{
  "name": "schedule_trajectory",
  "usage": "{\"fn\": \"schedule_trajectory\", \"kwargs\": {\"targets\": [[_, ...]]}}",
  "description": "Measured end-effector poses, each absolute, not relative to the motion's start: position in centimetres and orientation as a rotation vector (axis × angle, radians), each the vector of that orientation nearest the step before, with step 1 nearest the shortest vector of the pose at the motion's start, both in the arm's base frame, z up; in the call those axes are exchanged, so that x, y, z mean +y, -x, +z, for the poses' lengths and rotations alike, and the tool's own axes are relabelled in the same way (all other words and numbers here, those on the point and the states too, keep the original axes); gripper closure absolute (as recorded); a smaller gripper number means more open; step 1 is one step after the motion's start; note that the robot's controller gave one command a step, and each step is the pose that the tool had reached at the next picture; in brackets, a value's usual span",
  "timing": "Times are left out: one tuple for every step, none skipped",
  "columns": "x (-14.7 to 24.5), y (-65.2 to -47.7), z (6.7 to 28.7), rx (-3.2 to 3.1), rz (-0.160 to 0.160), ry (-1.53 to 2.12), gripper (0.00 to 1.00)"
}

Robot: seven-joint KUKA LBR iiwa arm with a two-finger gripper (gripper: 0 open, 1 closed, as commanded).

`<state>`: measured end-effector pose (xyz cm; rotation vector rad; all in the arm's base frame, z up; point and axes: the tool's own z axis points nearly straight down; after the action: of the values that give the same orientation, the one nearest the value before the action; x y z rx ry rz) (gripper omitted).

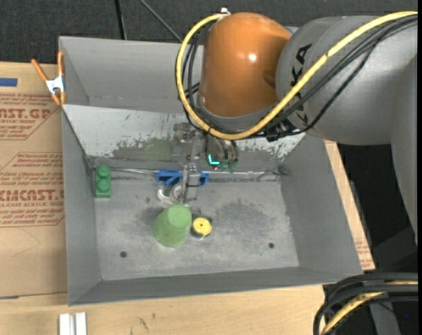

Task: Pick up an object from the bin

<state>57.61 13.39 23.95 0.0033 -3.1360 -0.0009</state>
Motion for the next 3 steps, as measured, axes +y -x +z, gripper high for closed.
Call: {"fn": "schedule_trajectory", "kwargs": {"targets": [[9.8, -55.3, 12.6, -3.119, 0.0, -0.324, 0.0], [9.5, -54.6, 7.4, -3.142, -0.003, -0.136, 0.0], [9.6, -54.6, 7.6, -3.146, -0.005, -0.141, 1.0]]}}
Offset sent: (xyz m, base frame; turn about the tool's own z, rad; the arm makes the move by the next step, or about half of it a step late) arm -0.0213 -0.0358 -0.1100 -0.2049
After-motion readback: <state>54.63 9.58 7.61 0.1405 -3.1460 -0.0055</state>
